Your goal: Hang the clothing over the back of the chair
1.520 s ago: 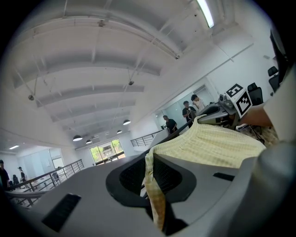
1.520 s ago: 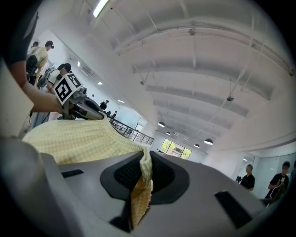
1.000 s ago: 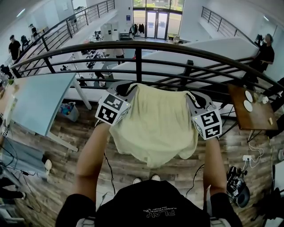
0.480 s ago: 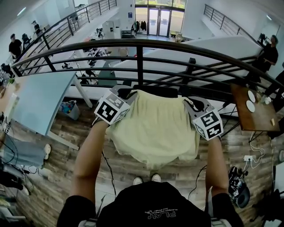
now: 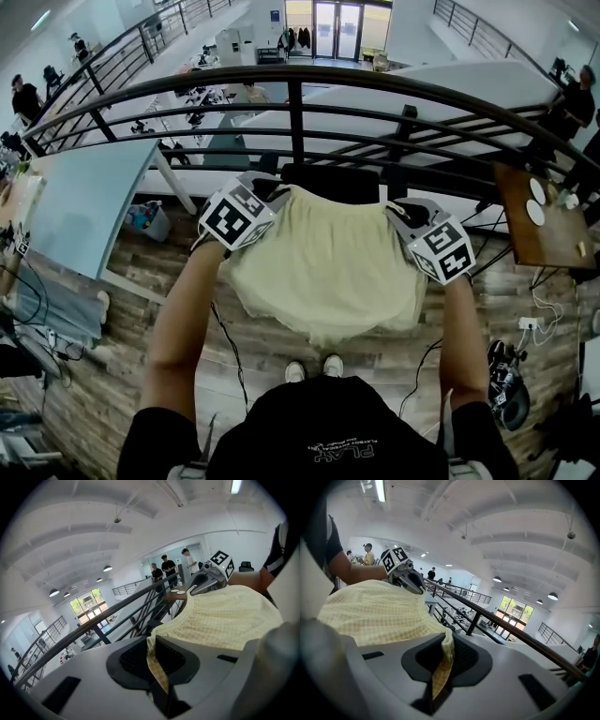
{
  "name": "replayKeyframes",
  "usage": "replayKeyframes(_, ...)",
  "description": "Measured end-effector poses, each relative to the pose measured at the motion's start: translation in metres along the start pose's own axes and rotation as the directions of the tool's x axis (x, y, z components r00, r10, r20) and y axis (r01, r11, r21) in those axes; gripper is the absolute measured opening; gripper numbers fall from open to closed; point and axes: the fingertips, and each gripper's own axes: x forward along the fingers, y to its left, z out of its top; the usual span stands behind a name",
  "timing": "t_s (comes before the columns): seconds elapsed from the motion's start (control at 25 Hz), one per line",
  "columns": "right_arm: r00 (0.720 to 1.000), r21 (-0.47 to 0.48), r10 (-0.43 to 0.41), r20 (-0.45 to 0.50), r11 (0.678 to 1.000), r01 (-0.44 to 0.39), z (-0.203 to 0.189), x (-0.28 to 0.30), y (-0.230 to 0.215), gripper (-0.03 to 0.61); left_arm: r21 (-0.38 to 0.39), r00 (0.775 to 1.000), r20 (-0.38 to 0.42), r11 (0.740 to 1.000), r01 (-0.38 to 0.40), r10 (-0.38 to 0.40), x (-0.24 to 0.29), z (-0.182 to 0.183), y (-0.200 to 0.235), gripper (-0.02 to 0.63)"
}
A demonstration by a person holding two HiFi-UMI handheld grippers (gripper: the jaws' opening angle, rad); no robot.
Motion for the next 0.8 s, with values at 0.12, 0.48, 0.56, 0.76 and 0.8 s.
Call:
replayKeyframes(0.12, 0.999, 0.004, 0.027, -0.030, 1.000, -0.027, -0.005, 0.005, 0.000, 0.103, 0.014, 0.999, -0.036, 1.000, 0.025, -0.025, 0.004, -0.006, 0.000, 0.098)
replayKeyframes(0.48, 0.993, 0.017, 0.091, -0.071, 0.996, -0.090, -0.016, 0.005, 0.002, 0.114, -0.100, 0.993, -0.026, 0.989, 0.108, -0.111, 0.007, -0.016, -0.003, 0.187)
replayKeyframes(0.56, 0.994, 0.021, 0.086, -0.072, 0.996, -0.084, -0.017, 0.003, 0.000, 0.114, -0.093, 0.996, -0.035, 0.992, 0.084, -0.088, 0.005, -0.019, 0.000, 0.187)
replayKeyframes(0.76, 0.996, 0.008, 0.062, -0.064, 0.998, -0.061, -0.011, -0.003, -0.004, 0.112, -0.078, 0.998, -0.030, 0.996, 0.046, -0.048, 0.002, -0.016, 0.003, 0.187)
replayKeyframes(0.8, 0.996, 0.002, 0.057, -0.063, 0.998, -0.057, -0.010, -0.004, -0.005, 0.112, -0.074, 0.999, -0.028, 0.996, 0.039, -0.042, 0.002, -0.014, 0.004, 0.187)
